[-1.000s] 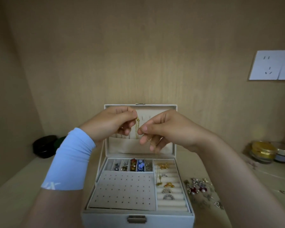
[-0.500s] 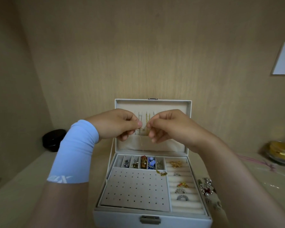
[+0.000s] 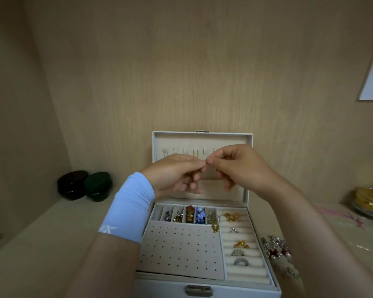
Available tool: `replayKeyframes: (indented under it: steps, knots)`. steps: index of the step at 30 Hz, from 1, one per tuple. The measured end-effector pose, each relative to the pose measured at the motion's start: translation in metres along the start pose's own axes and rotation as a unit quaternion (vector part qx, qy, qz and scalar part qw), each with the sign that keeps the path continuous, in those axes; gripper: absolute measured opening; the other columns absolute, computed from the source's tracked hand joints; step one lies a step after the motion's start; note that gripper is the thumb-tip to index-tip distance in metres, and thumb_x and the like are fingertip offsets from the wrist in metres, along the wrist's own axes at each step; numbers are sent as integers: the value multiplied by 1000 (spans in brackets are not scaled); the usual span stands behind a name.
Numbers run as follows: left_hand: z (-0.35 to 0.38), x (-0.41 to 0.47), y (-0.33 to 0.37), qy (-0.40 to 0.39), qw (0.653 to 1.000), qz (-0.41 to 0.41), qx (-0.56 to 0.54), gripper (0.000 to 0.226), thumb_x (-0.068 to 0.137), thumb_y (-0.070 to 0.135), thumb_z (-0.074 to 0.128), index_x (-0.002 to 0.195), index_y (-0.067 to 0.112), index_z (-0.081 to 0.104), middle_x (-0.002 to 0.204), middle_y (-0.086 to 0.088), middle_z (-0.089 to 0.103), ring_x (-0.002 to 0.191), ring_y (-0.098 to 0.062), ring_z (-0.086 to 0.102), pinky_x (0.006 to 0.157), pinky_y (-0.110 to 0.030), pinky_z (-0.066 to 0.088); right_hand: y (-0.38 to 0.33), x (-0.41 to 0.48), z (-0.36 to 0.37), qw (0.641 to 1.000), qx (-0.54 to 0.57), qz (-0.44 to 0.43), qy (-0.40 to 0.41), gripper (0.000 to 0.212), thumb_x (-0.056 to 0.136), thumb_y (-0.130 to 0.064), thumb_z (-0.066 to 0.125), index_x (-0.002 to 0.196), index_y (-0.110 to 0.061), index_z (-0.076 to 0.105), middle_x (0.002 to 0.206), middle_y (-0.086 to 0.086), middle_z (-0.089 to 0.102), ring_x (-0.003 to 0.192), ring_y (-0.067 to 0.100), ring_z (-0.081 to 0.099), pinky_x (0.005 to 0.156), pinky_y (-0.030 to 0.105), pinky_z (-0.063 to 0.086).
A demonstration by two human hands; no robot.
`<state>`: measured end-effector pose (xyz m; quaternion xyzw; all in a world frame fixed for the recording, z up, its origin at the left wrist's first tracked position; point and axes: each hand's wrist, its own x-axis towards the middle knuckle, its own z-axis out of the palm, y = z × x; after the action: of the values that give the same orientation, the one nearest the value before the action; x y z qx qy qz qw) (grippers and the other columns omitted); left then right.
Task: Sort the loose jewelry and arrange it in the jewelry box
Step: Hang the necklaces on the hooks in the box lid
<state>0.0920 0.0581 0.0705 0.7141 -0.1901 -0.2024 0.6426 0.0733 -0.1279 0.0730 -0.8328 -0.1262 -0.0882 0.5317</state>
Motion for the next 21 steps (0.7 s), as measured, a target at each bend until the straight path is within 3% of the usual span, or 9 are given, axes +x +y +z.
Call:
replayKeyframes:
  steps: [3, 8, 11, 14, 16, 18, 20, 21]
  knots:
    - [0, 9, -5, 96, 990, -1, 106, 20, 98, 21, 58, 80, 13, 61, 63, 1, 46, 50, -11, 42, 79, -39, 60, 11, 3, -2, 998, -63, 11, 0, 14, 94, -21, 68, 86, -12, 75, 54, -5, 57, 43, 11, 51, 49, 33, 55]
    - [-3, 25, -12, 254, 941, 79, 209, 22, 91, 32, 64, 74, 20, 64, 70, 4, 61, 54, -16, 58, 74, -39, 58, 17, 5, -4, 995, -95, -2, 1, 11, 94, -20, 68, 87, -17, 76, 53, -12, 55, 45, 3, 51, 49, 31, 55]
    - [-1, 29, -15, 310, 914, 119, 233, 21, 89, 33, 66, 72, 22, 64, 70, 7, 64, 57, -13, 57, 69, -29, 52, 18, 9, 2, 993, -86, -27, 75, 13, 94, -22, 69, 83, -21, 75, 61, -10, 60, 53, 6, 57, 50, 34, 57]
    - [1, 31, -17, 360, 892, 127, 242, 22, 88, 36, 69, 72, 20, 66, 65, 11, 61, 62, -8, 58, 61, -21, 44, 20, 19, 12, 978, -82, -39, 186, 13, 90, -26, 73, 77, -27, 76, 62, -19, 65, 63, 5, 63, 64, 38, 60]
    - [1, 33, -16, 388, 880, 126, 243, 25, 86, 39, 70, 71, 20, 66, 64, 11, 62, 65, -6, 59, 59, -20, 41, 19, 25, 19, 965, -84, -42, 246, 10, 87, -28, 75, 78, -26, 77, 66, -15, 68, 67, 4, 66, 67, 36, 61]
    - [2, 34, -16, 404, 874, 123, 241, 27, 86, 40, 69, 69, 19, 66, 65, 11, 63, 65, -4, 58, 57, -18, 39, 16, 31, 25, 952, -87, -41, 289, 11, 86, -30, 77, 78, -23, 76, 68, -12, 69, 65, 3, 65, 67, 30, 60]
    - [5, 36, -17, 411, 871, 114, 244, 31, 86, 42, 68, 66, 18, 65, 66, 9, 64, 65, -5, 58, 56, -16, 37, 13, 33, 28, 941, -101, -37, 320, 13, 85, -30, 77, 75, -25, 73, 66, -13, 66, 61, -1, 61, 60, 7, 47]
    - [5, 37, -18, 412, 870, 108, 248, 34, 87, 43, 67, 64, 18, 63, 65, 8, 63, 64, -7, 58, 56, -17, 37, 11, 35, 30, 937, -105, -32, 330, 14, 85, -30, 77, 73, -26, 71, 64, -14, 65, 60, -3, 59, 56, 3, 42]
